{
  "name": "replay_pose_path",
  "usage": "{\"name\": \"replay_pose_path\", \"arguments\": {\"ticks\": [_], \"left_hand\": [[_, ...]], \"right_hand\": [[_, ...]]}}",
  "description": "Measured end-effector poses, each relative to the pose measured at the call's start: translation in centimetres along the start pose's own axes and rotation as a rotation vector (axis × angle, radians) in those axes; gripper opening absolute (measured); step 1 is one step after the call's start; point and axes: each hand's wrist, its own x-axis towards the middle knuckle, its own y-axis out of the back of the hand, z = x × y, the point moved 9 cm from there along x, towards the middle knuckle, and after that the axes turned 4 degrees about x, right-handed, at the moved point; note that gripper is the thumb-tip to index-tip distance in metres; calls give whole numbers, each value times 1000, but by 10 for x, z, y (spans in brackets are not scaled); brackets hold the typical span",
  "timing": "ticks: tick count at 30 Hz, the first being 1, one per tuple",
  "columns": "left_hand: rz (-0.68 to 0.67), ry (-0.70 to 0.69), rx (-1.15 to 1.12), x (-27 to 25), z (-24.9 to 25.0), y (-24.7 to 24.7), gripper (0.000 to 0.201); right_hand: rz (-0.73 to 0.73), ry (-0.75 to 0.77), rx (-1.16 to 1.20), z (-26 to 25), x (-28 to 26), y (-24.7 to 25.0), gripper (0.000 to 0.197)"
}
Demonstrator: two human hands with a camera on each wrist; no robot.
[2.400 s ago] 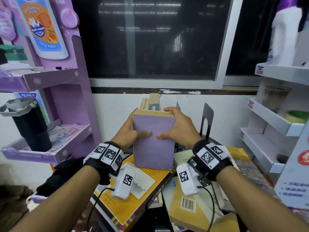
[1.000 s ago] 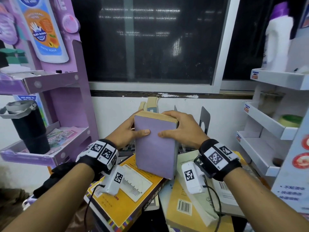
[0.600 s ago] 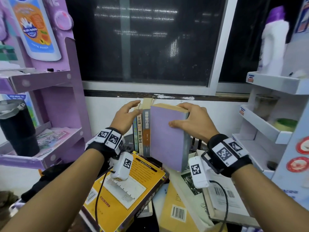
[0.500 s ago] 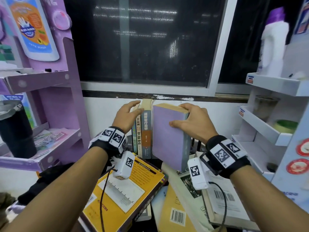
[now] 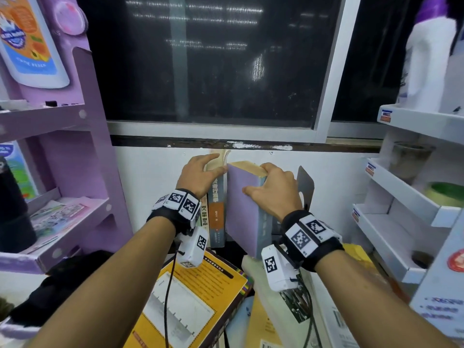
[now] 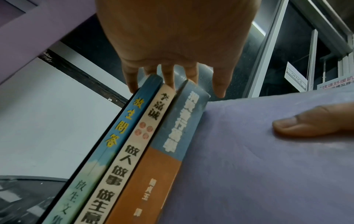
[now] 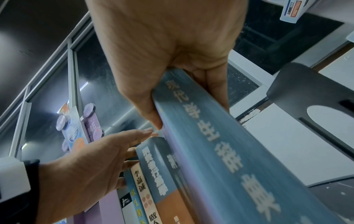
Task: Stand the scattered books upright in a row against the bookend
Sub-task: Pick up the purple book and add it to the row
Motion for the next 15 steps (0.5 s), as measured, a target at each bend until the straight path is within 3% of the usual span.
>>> {"name": "replay_pose_path", "arguments": {"ticks": [5,8,15], "left_hand": [[54,-8,-67,4,-7,-4,40],[75,26,-114,7,-11,-3,33],[73,-2,-89,6,-13,-1,31]], "right_hand": [[18,-16,21,3,11,-19,47],[30,-16,15,3,19,-32,37],[51,-42,25,7,30,-53,37]]}}
